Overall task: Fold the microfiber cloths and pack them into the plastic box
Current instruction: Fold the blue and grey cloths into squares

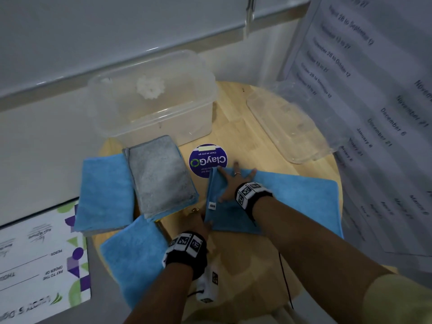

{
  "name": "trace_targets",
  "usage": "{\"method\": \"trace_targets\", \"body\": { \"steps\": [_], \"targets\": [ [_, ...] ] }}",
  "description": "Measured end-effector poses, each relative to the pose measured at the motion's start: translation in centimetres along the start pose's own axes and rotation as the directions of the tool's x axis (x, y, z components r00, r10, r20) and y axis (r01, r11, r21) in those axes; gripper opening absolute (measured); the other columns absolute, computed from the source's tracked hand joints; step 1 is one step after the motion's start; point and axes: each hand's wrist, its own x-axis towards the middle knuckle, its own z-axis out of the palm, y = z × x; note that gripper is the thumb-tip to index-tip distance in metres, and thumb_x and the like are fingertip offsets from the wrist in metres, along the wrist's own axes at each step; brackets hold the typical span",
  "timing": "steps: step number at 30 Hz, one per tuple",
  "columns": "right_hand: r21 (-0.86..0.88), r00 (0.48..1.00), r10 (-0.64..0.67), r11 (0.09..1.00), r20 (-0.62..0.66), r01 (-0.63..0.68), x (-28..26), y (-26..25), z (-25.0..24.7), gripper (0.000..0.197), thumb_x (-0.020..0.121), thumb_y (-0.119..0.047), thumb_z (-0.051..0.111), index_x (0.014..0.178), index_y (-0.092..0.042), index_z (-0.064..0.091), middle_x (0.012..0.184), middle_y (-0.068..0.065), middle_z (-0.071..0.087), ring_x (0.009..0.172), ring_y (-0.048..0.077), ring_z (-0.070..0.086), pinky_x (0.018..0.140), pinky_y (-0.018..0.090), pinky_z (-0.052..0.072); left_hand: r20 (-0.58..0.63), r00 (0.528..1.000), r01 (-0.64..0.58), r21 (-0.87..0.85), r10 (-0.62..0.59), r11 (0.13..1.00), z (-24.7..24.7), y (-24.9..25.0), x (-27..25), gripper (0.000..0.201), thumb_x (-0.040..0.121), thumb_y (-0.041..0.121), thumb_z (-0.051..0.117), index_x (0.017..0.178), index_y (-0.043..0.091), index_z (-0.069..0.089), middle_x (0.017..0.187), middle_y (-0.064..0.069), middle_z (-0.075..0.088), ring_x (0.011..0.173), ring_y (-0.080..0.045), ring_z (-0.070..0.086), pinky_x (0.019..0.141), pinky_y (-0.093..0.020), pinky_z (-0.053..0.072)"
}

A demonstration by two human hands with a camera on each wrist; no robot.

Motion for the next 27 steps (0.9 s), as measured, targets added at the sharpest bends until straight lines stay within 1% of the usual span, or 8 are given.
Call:
{"method": "trace_targets", "body": {
  "steps": [8, 10, 13, 15, 18, 23, 25, 27],
  "targets": [
    [-0.038, 1.000, -0.017, 0.999, 0.007, 0.017, -2.4, -0.9, -1.8, 0.109, 0.070, -0.063, 0.064, 0.141, -0.048, -0.018, 0.150, 0.013, -0.033, 0.139, 0.046, -0.019, 0.103, 0.074, -0.005, 0.066, 0.997, -0.029, -0.028, 0.031, 0.999, -1.1, 0.0, -0.4, 0.031, 0.090, 0.033, 0.057, 0.114, 0.014, 0.056, 0.111, -0.006, 0.064, 0.096, -0.024, 0.062, 0.071, -0.026, 0.041],
    [0.091, 0.974, -0.011, 0.995, -0.225, 0.033, -3.5, -1.0, -1.5, 0.088, 0.081, -0.056, 0.057, 0.148, -0.034, 0.004, 0.156, 0.011, -0.008, 0.141, 0.046, -0.005, 0.106, 0.068, 0.014, 0.074, 0.997, -0.006, -0.046, 0.009, 0.999, -1.1, -0.2, -0.3, 0.031, 0.090, 0.035, 0.056, 0.114, 0.015, 0.055, 0.112, -0.005, 0.064, 0.089, -0.022, 0.061, 0.069, -0.026, 0.041],
    [0.158, 0.814, -0.080, 0.966, -0.575, 0.206, -4.3, -1.9, -2.0, 0.047, 0.092, -0.032, 0.048, 0.132, -0.010, 0.040, 0.133, 0.016, 0.043, 0.122, 0.036, 0.040, 0.094, 0.044, 0.037, 0.065, 0.998, -0.007, -0.059, 0.011, 0.998, -0.9, -0.2, -0.3, 0.030, 0.091, 0.034, 0.055, 0.113, 0.015, 0.054, 0.112, -0.005, 0.064, 0.089, -0.022, 0.060, 0.068, -0.026, 0.041],
    [0.332, 0.864, -0.082, 0.902, -0.497, 0.277, -3.6, -3.0, -2.5, 0.042, 0.096, -0.027, 0.044, 0.132, -0.006, 0.039, 0.124, 0.019, 0.054, 0.112, 0.035, 0.051, 0.088, 0.037, 0.042, 0.058, 0.998, -0.011, -0.052, 0.014, 0.999, -0.7, -0.2, -0.5, 0.030, 0.092, 0.034, 0.053, 0.113, 0.014, 0.054, 0.112, -0.006, 0.063, 0.097, -0.024, 0.061, 0.069, -0.026, 0.040],
    [0.517, 0.949, -0.028, 0.833, -0.315, 0.196, -2.1, -4.3, -2.9, 0.051, 0.095, -0.036, 0.048, 0.133, -0.006, 0.035, 0.125, 0.023, 0.054, 0.111, 0.038, 0.053, 0.085, 0.038, 0.044, 0.045, 0.999, -0.019, -0.072, 0.023, 0.997, -0.4, -0.3, -0.6, 0.032, 0.092, 0.032, 0.053, 0.117, 0.012, 0.053, 0.115, -0.008, 0.062, 0.103, -0.026, 0.060, 0.073, -0.025, 0.042],
    [0.431, 0.962, -0.019, 0.891, -0.272, 0.139, -0.9, -4.7, -2.9, 0.058, 0.091, -0.046, 0.051, 0.126, 0.000, 0.045, 0.125, 0.021, 0.056, 0.113, 0.036, 0.053, 0.086, 0.036, 0.043, 0.065, 0.997, -0.036, -0.079, 0.041, 0.996, -0.3, -0.1, -0.2, 0.033, 0.092, 0.031, 0.054, 0.117, 0.010, 0.053, 0.120, -0.010, 0.060, 0.108, -0.027, 0.058, 0.080, -0.026, 0.043],
    [0.366, 0.960, -0.020, 0.922, -0.278, 0.125, -1.0, -4.3, -3.5, 0.059, 0.090, -0.050, 0.051, 0.119, 0.000, 0.053, 0.117, 0.018, 0.061, 0.109, 0.034, 0.056, 0.076, 0.031, 0.040, 0.054, 0.995, -0.077, -0.068, 0.080, 0.995, -0.4, 0.3, -0.6, 0.020, 0.091, 0.030, 0.054, 0.103, 0.013, 0.055, 0.106, -0.006, 0.062, 0.101, -0.026, 0.059, 0.074, -0.025, 0.041],
    [0.383, 0.967, -0.030, 0.915, -0.253, 0.128, -1.4, -3.3, -4.4, 0.039, 0.088, -0.043, 0.057, 0.092, -0.005, 0.061, 0.090, 0.012, 0.063, 0.090, 0.028, 0.058, 0.063, 0.025, 0.038, 0.033, 0.988, -0.151, -0.076, 0.153, 0.986, -0.7, 1.1, -1.5, 0.020, 0.090, 0.023, 0.055, 0.074, 0.020, 0.043, 0.078, 0.004, 0.052, 0.083, -0.023, 0.055, 0.066, -0.026, 0.037]
  ]
}}
